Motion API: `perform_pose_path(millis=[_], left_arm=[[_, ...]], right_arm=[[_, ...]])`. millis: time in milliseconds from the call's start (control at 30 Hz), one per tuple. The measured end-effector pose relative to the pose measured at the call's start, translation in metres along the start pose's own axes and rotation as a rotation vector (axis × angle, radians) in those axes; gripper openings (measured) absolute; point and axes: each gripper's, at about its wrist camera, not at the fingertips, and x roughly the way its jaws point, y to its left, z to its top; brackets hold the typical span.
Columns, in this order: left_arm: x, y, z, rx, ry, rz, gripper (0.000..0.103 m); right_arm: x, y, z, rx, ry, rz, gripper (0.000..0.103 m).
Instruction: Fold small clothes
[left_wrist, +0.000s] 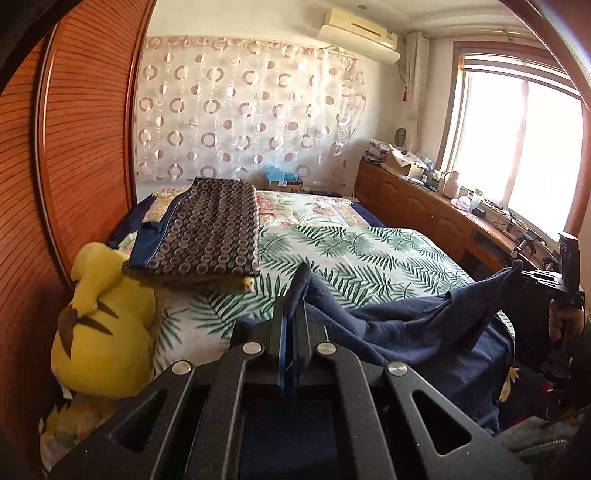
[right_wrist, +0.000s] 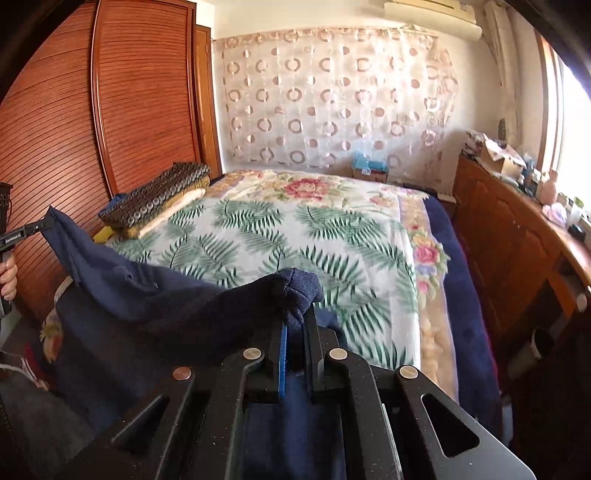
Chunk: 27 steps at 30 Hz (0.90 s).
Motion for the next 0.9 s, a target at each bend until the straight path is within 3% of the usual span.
perform_pose_path(millis=[167,333,433,533,567,667,800,900], left_arm=[[0.002,0.010,-0.023,-0.026,0.046,0.032,0.003],[0.020,0.017,-0.049,-0.037,0.128,0.082,0.003],[0.025,0.022,-0.055,-0.052,0.154,0.061,0.003],[0.023,0.025,-0.053,-0.066,0.153,0.047,0.003],[0.022,0.024,-0.050,-0.056,0.145,0.050,0.009],[0.014,0.023,-0.041,-0.040,0.104,0.052,0.045],[0.012,0.022,-0.025,-0.021,0.071,0.052,0.067],[0.021,0.019,-0.014,0.008,0.068,0.061,0.069]], right_arm=[[-0.005,0.006,-0.007,0.022,0.053,0.005,0.007],[0.020,0.000,-0.019,0.060,0.138,-0.006,0.007],[0.030,-0.001,-0.018,0.064,0.168,-0.017,0.007],[0.032,-0.004,-0.010,0.070,0.173,-0.046,0.024],[0.029,-0.006,-0.006,0.083,0.158,-0.057,0.029],[0.019,-0.011,0.003,0.113,0.115,-0.054,0.044],[0.013,-0.010,0.021,0.080,0.075,-0.075,0.053],[0.018,-0.009,0.034,0.057,0.060,-0.084,0.055]])
